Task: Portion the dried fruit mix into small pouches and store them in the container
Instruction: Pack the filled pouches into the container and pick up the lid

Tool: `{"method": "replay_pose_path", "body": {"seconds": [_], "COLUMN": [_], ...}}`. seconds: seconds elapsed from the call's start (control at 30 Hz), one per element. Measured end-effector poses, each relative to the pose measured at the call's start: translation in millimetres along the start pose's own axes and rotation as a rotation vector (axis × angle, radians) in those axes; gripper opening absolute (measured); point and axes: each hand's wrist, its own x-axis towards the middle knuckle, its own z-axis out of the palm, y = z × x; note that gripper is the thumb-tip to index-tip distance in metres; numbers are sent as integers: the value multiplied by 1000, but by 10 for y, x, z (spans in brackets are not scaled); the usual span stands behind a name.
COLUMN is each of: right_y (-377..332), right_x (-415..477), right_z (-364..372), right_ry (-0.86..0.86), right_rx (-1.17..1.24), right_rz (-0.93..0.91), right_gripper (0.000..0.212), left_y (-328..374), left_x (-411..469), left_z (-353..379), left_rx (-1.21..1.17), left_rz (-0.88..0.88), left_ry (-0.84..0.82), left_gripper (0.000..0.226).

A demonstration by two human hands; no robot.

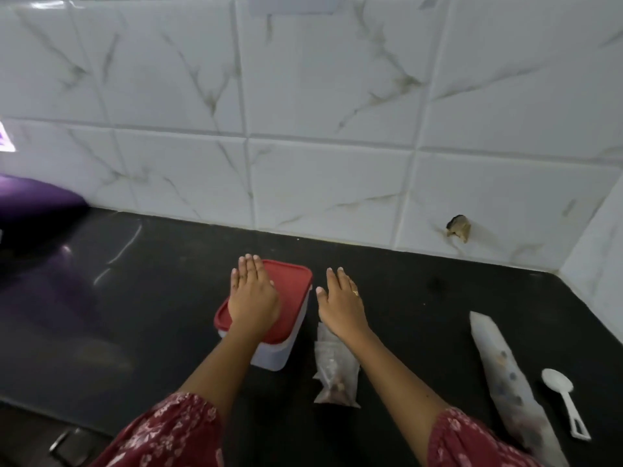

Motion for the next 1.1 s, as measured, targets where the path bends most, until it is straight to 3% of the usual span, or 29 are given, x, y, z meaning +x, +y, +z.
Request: {"method": "replay_pose_path", "body": {"seconds": [0.17, 0.23, 0.43, 0.67, 0.8, 0.97, 1.1], "right_y": [-333, -422, -437, -357, -403, -450, -439], "right_x": [12, 57, 269, 354, 396, 393, 370], "right_z": [305, 359, 432, 330, 292, 249, 217], "right_ry": [-31, -10, 80, 112, 104, 112, 113], "right_rx": [271, 326, 380, 475, 512, 571, 609], "right_rz": [148, 195, 348, 408, 458, 443, 415], "right_gripper": [51, 46, 31, 18, 15, 21, 18], "left_y": [-515, -593, -581, -479, -471, -474, -488], "left_x": [44, 60, 136, 243, 294, 310, 306], "left_z": [-104, -114, -15, 146, 136, 133, 120], "left_rx": [-206, -340, -591, -619, -647, -502, -474], "left_rz": [-153, -139, -112, -137, -162, -191, -192], "left_ry": [-125, -164, -14, 146, 122, 104, 92], "left_gripper": [53, 47, 40, 48, 44, 35, 41]}}
